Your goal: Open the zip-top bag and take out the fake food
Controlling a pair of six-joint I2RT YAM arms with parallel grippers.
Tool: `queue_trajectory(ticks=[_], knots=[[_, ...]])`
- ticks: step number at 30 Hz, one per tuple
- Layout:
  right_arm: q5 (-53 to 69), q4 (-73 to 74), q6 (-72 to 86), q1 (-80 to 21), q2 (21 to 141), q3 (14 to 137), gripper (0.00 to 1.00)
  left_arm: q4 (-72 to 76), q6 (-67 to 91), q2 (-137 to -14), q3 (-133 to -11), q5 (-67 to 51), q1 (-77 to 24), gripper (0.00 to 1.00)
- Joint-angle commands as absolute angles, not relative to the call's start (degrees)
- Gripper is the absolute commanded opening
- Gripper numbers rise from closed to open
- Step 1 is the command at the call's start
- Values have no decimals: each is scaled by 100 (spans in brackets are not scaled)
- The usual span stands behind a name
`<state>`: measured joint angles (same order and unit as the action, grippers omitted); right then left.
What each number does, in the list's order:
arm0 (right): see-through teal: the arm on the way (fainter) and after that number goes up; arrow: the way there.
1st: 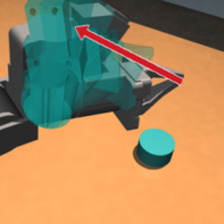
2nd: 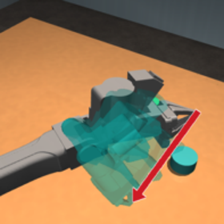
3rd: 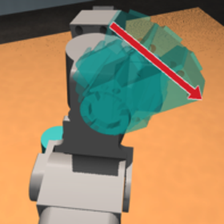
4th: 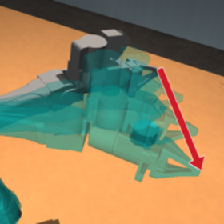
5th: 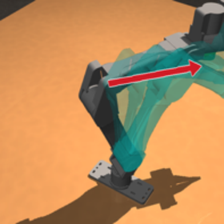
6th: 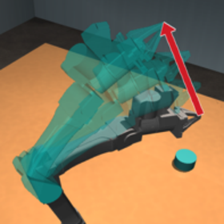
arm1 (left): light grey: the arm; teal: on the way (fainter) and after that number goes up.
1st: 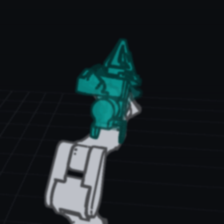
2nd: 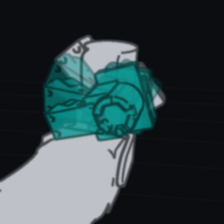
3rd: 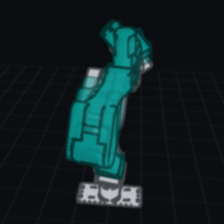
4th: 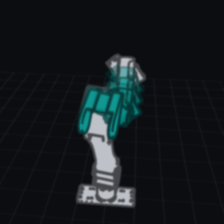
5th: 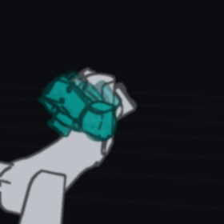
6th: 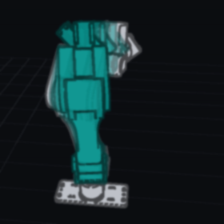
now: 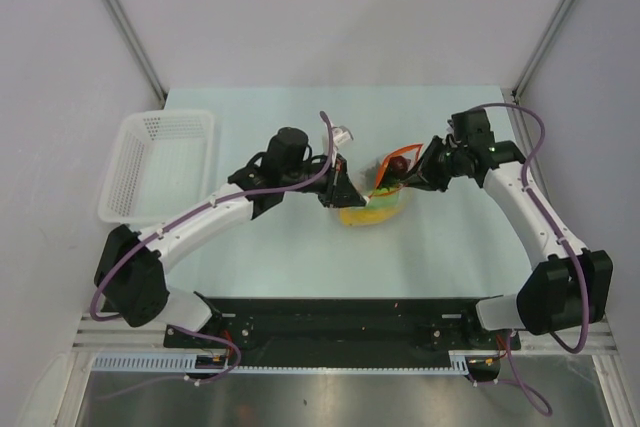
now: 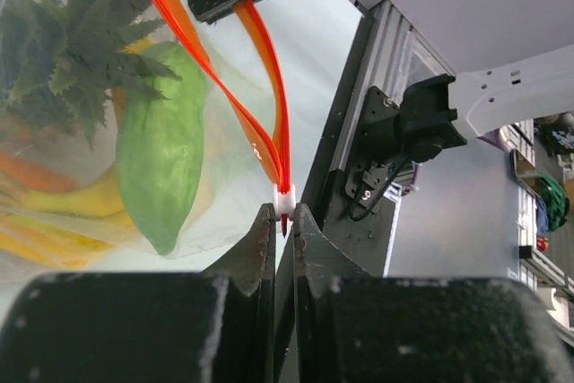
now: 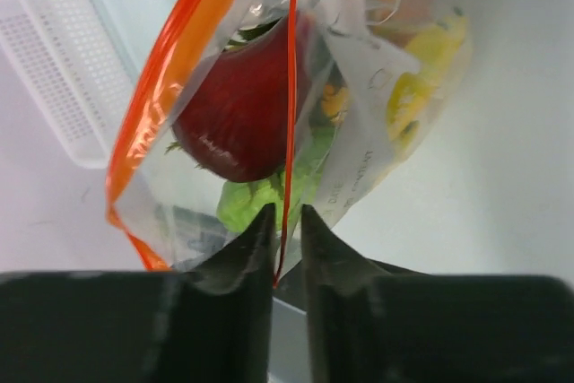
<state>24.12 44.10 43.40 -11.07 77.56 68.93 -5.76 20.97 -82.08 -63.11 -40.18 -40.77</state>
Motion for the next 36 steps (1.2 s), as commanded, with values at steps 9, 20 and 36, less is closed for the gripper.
queue_trajectory(ticks=[9, 20, 36], knots=[[1635, 5913, 2972, -1318, 7980, 8806, 0, -1283, 1556, -7717, -7294, -3060, -4131, 47], [1889, 6170, 2681, -1793, 8042, 8895, 0, -1441, 2047, -8163, -8297, -2356, -4288, 38], [2302, 6038, 2760, -1978, 8367, 9273, 0, -2865, 1679, -10010, -9941, -862, -4790, 36]])
